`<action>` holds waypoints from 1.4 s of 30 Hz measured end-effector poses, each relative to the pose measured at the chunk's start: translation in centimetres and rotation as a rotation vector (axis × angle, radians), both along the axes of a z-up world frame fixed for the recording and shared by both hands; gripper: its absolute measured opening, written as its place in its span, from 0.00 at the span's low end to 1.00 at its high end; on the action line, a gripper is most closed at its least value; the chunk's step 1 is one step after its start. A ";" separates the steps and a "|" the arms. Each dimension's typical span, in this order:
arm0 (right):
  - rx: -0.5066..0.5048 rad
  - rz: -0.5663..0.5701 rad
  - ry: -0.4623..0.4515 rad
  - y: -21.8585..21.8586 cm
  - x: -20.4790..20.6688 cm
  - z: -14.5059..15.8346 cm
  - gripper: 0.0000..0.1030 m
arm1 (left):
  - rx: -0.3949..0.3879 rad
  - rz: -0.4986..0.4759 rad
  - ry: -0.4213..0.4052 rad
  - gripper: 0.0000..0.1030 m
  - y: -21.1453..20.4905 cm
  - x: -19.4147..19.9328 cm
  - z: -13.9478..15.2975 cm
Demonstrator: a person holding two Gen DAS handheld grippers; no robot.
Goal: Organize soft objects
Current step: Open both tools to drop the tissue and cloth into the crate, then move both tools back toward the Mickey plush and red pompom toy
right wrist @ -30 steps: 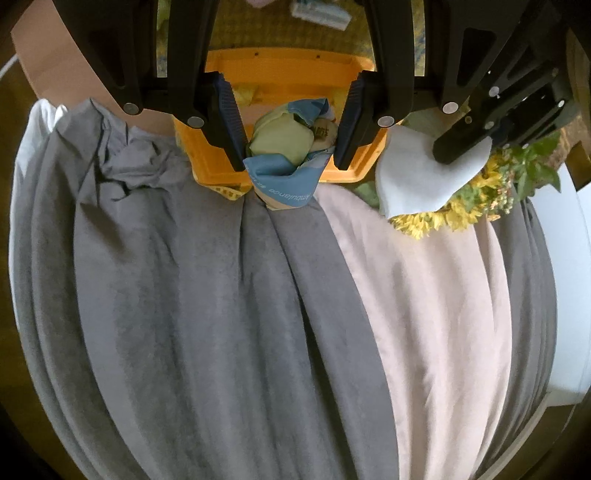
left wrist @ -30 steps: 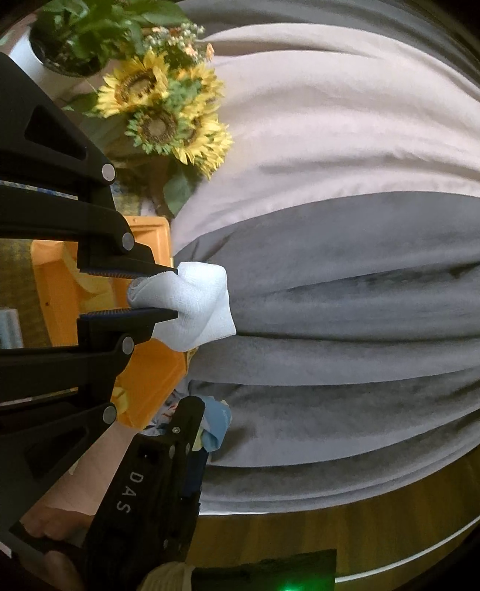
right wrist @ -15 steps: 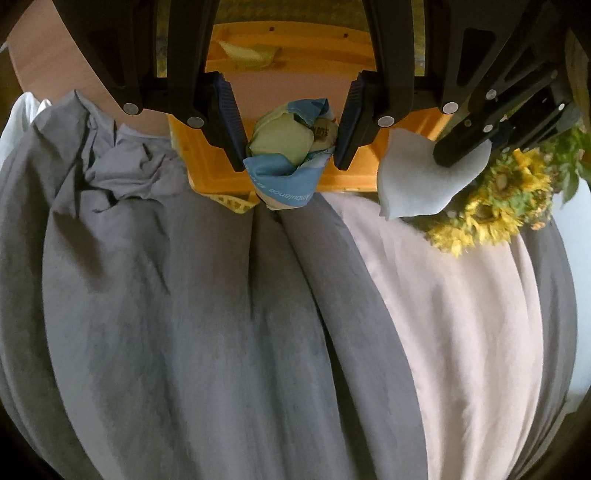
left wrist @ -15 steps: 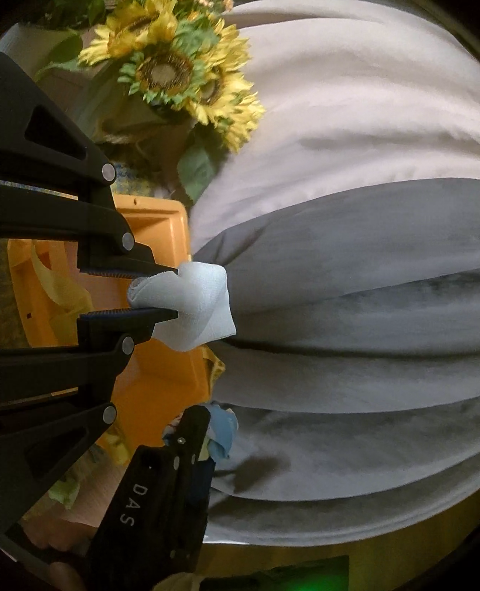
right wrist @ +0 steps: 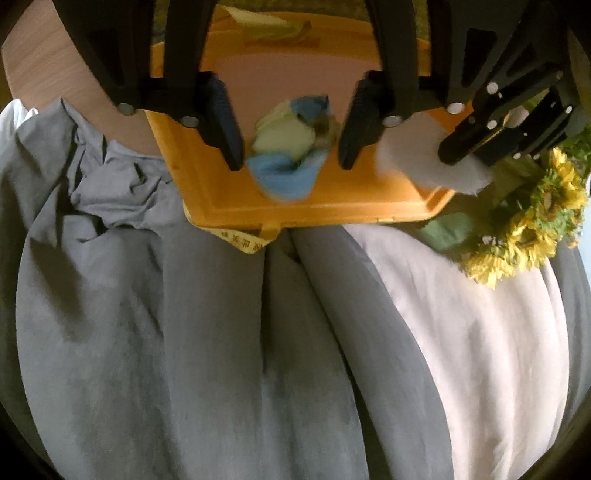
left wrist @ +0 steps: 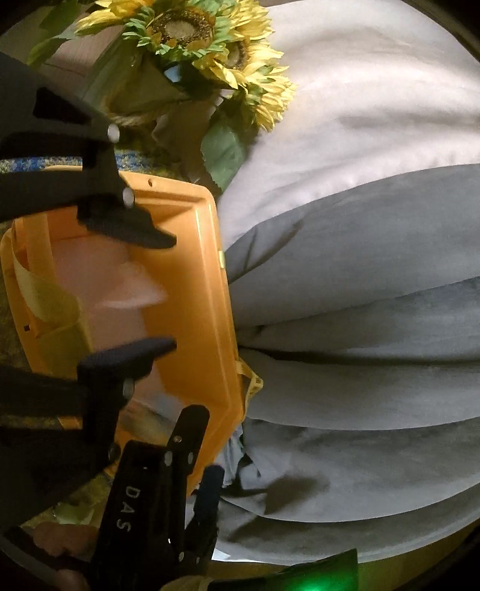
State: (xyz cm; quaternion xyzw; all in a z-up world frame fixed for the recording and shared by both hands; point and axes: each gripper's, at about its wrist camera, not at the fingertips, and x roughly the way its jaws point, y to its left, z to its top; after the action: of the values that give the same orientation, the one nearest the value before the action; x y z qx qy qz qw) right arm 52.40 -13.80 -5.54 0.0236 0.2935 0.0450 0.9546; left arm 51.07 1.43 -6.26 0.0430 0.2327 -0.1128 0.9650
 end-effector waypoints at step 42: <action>0.032 -0.092 -0.170 -1.8 -17.9 5.9 0.80 | -0.010 0.101 -0.069 0.95 0.8 -19.2 6.4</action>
State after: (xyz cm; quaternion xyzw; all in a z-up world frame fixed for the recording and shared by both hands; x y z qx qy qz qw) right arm 34.50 -15.63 0.31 0.0485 0.2091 0.0076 0.9767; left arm 31.84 2.27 0.16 0.0304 0.2007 -0.0637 0.9771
